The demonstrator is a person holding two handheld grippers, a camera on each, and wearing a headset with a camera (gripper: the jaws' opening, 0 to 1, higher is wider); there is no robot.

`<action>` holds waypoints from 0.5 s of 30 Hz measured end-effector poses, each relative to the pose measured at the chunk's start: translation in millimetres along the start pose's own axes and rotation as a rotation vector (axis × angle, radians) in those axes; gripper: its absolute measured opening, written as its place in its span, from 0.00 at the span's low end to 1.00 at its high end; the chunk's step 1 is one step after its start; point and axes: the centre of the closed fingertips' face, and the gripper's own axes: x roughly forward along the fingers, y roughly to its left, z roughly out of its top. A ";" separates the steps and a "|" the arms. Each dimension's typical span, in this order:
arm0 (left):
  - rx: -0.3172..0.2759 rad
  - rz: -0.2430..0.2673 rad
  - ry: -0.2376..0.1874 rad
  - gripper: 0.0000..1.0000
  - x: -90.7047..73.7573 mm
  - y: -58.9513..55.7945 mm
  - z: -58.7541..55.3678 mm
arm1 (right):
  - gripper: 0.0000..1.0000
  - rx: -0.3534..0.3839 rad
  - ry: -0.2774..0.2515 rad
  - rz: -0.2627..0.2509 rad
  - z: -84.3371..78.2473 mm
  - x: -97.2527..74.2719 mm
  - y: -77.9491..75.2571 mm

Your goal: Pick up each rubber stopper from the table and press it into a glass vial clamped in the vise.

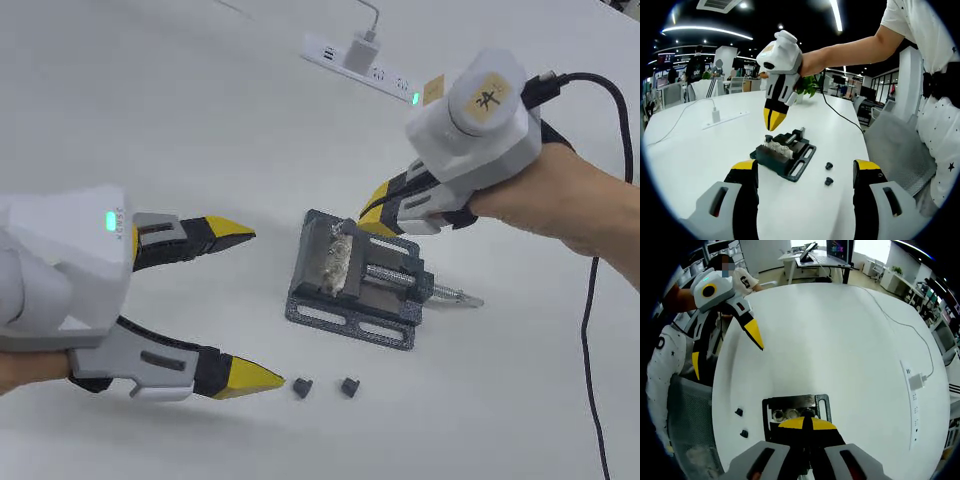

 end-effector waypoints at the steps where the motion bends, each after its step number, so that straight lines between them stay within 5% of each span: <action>1: 0.000 0.000 0.000 0.76 0.0 0.0 0.1 | 0.00 0.005 -0.002 0.004 0.8 1.4 2.0; 15: 0.000 -0.003 0.000 0.76 0.7 -0.3 0.4 | 0.00 0.000 0.006 0.016 -0.1 10.0 1.6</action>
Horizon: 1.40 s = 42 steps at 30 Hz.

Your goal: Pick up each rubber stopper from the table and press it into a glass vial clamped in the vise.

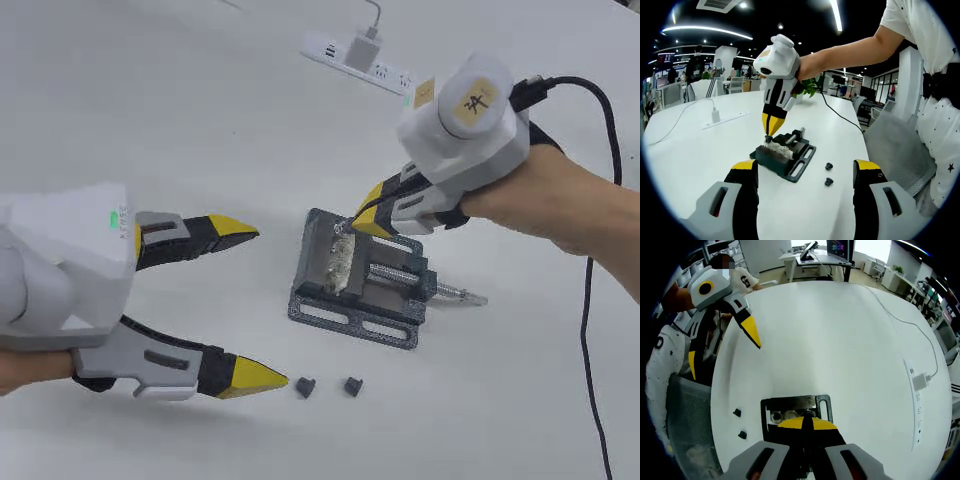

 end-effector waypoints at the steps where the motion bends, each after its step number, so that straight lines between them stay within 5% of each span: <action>1: -0.001 0.002 -0.002 0.76 -0.1 0.4 0.2 | 0.00 0.001 -0.002 0.004 0.3 1.0 0.1; 42: -0.001 0.000 -0.018 0.76 4.6 0.2 4.0 | 0.00 -0.068 0.086 0.012 1.6 8.0 -2.9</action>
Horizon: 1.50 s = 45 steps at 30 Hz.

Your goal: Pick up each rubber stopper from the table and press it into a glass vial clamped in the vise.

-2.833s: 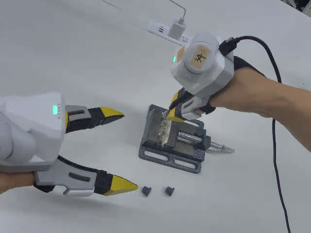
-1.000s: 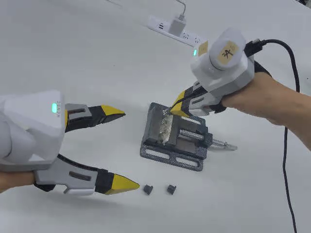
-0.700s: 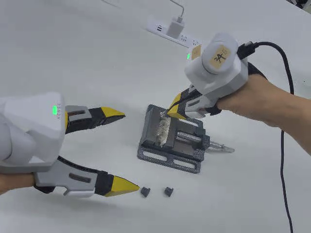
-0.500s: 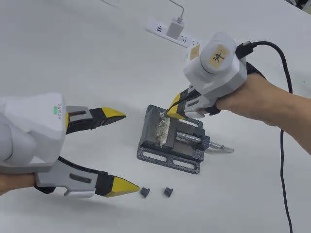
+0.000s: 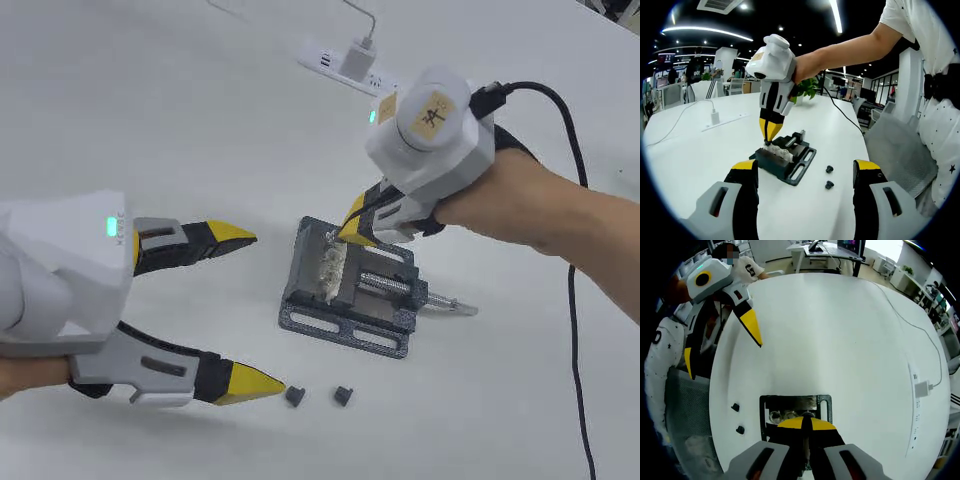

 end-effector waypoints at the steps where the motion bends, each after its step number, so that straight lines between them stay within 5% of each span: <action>1: -0.002 0.000 -0.001 0.76 -0.2 -0.3 -0.2 | 0.00 -0.005 0.003 0.001 -0.4 0.0 0.6; 20: 0.001 0.004 -0.001 0.76 -0.9 1.6 0.3 | 0.00 0.003 0.052 0.018 -1.4 1.5 0.7; 35: 0.019 -0.012 0.026 0.77 0.8 -2.4 0.5 | 0.00 0.031 -0.017 -0.029 -1.9 -1.6 2.3; 45: 0.029 -0.005 0.042 0.77 -5.0 -5.3 3.1 | 0.00 0.077 -0.111 -0.082 -1.8 -3.7 1.1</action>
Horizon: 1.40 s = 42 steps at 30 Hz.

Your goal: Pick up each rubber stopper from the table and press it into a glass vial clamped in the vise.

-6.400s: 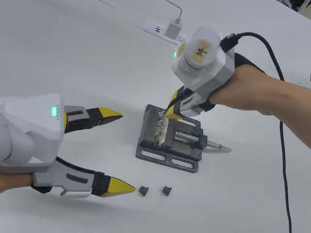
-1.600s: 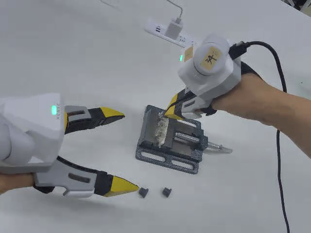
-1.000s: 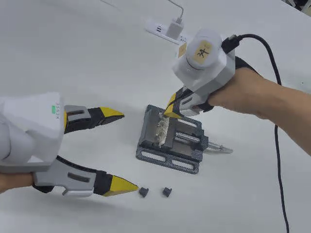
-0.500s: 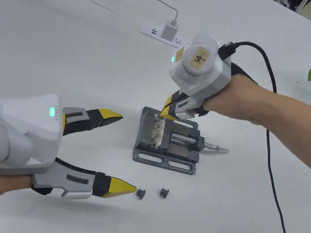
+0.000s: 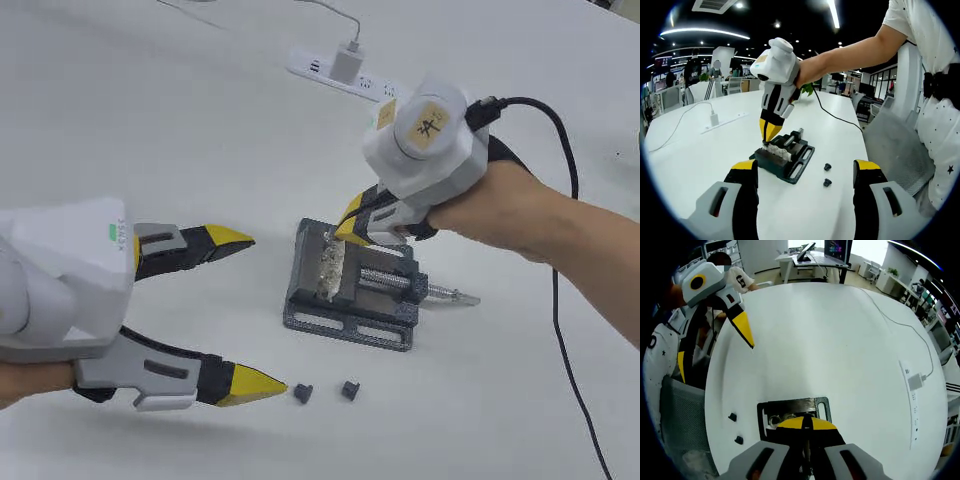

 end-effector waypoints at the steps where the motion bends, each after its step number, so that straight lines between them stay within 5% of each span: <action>1: 0.003 0.000 0.004 0.77 -0.5 -0.3 -0.4 | 0.00 0.006 -0.009 -0.002 1.0 0.4 -1.0; 17: 0.018 0.004 0.031 0.76 -5.7 -6.8 -0.1 | 0.09 0.095 -0.128 -0.050 0.8 -26.7 3.4; 25: 0.042 -0.011 0.062 0.75 -7.0 -13.0 -2.1 | 0.20 0.172 -0.223 -0.087 -7.8 -53.6 20.8; 42: 0.106 -0.062 0.161 0.72 -0.1 -26.4 -10.2 | 0.51 0.242 -0.352 -0.141 -52.9 -86.3 61.9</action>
